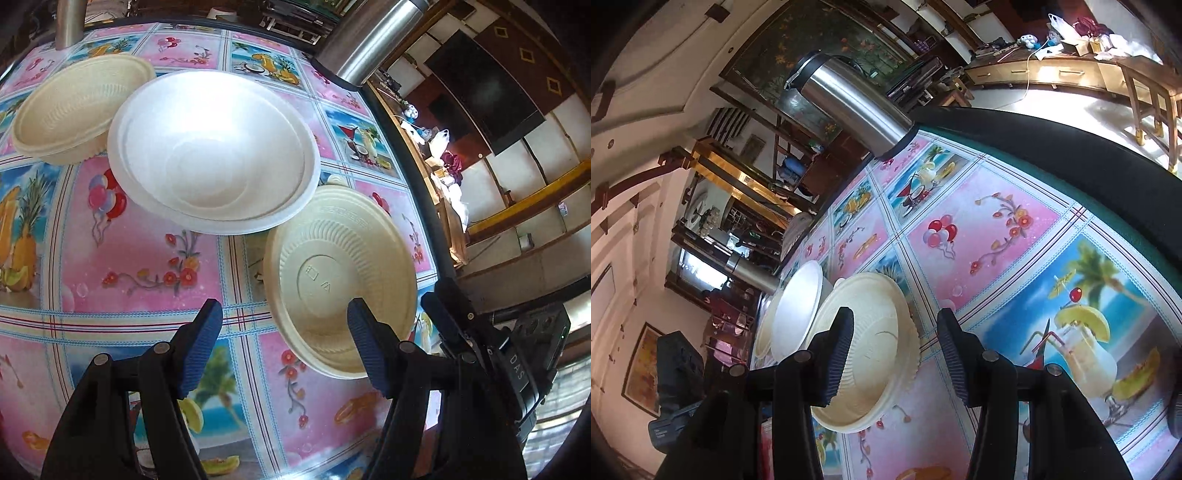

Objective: Organize plates and bowls
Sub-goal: 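Grasp the rim of the beige ribbed plate with the right gripper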

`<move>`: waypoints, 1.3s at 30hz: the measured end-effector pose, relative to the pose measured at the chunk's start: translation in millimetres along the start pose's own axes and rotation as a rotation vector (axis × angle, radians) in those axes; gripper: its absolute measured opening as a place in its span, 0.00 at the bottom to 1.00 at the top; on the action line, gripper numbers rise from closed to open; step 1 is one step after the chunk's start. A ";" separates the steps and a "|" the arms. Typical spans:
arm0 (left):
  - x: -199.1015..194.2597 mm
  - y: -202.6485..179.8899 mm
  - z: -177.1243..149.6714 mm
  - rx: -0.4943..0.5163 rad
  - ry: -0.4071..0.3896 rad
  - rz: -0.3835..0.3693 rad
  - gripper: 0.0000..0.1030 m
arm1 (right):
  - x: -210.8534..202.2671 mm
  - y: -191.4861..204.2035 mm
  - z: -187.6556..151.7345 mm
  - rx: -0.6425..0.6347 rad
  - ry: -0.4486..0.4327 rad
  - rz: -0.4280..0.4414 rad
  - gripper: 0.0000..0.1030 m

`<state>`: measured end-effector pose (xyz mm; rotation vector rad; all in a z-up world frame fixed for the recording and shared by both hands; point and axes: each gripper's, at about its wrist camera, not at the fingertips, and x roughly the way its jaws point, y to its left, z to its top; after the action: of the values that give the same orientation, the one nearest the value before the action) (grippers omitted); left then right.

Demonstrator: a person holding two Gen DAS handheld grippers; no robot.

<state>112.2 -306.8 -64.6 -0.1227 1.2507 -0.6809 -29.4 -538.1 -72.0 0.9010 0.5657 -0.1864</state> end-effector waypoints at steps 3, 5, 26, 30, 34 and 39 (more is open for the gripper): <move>-0.9 -4.1 0.6 0.005 -0.015 -0.015 0.67 | 5.9 7.2 -4.1 -0.030 0.026 -0.006 0.49; 1.5 -6.6 0.9 0.011 -0.018 -0.020 0.67 | 8.9 10.7 -5.7 -0.047 0.039 -0.008 0.49; 13.1 -0.7 5.5 0.025 -0.039 -0.055 0.38 | 22.2 -1.1 -5.6 0.021 0.079 -0.013 0.43; 14.2 2.1 2.9 0.018 -0.038 -0.056 0.28 | 25.0 -5.1 -6.3 0.029 0.093 -0.028 0.27; 14.9 5.2 1.7 0.009 -0.038 -0.047 0.21 | 25.5 -6.1 -7.8 0.021 0.092 -0.052 0.18; 15.9 5.2 -1.0 0.027 -0.054 -0.012 0.13 | 25.8 -4.4 -9.6 0.003 0.092 -0.061 0.11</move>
<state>115.8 -310.9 -80.4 -0.1251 1.1892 -0.7003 -13.1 -531.2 -93.6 0.8997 0.6787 -0.2015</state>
